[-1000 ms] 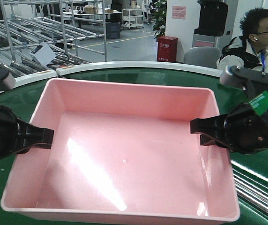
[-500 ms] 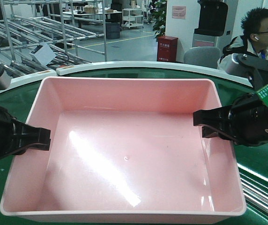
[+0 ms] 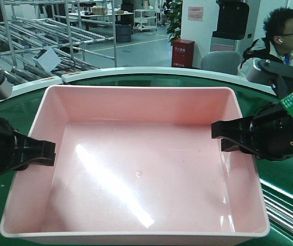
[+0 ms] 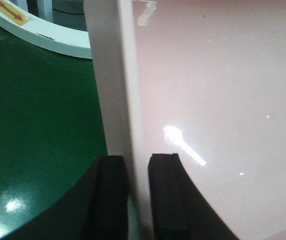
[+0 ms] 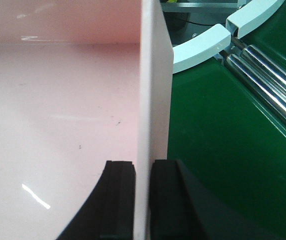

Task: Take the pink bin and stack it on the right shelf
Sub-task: 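Hold the pink bin with both grippers while the base turns away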

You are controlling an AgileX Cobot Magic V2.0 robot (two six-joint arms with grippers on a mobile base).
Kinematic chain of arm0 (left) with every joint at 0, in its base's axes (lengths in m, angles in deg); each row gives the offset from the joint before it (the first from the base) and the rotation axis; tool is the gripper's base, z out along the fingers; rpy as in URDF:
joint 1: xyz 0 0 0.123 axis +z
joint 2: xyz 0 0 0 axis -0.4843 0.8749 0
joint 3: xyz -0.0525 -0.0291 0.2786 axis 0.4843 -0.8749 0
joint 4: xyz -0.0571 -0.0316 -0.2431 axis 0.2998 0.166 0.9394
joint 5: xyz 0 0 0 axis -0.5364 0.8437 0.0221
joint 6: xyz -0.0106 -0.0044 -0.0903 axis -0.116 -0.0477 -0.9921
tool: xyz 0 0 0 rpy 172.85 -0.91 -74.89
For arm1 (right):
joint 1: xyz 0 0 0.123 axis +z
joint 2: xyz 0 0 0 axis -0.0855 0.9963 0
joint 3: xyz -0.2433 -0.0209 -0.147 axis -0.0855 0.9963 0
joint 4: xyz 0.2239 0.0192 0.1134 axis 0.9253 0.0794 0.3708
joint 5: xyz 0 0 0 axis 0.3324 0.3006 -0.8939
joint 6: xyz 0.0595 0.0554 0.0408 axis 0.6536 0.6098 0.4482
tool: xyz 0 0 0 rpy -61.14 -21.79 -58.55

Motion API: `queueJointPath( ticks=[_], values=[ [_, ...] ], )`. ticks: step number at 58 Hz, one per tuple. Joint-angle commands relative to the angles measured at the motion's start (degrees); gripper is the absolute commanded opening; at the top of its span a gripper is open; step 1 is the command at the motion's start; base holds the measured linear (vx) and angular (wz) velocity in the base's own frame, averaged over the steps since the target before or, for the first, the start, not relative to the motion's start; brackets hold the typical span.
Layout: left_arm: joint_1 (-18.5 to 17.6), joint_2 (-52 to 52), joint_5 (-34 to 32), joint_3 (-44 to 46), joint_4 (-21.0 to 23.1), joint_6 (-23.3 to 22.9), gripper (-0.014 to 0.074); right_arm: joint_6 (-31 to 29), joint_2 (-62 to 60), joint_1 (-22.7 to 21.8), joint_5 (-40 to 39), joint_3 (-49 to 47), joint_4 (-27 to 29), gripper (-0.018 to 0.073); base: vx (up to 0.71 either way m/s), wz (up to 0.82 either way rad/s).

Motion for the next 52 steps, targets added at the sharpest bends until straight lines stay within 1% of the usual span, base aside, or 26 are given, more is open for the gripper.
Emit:
queueJointPath(
  ticks=[1,33,52],
  values=[
    [-0.21,-2.09,-2.83,1.79,2.33,0.91,-0.0001,-0.74,-1.94,-0.18,-6.3,-2.21,0.5,-0.0008,0.0,0.0],
    [-0.21,-2.04,-2.83,1.79,2.33,0.91,-0.0001,-0.74,-1.94,-0.18,-5.82,-2.21,0.5,-0.0008,-0.01,0.01],
    [-0.21,-1.92,-2.83,1.79,2.33,0.91,-0.0001,-0.74,-1.47,-0.18,-5.83,-2.21,0.5,-0.0008,-0.13,0.01]
  ],
)
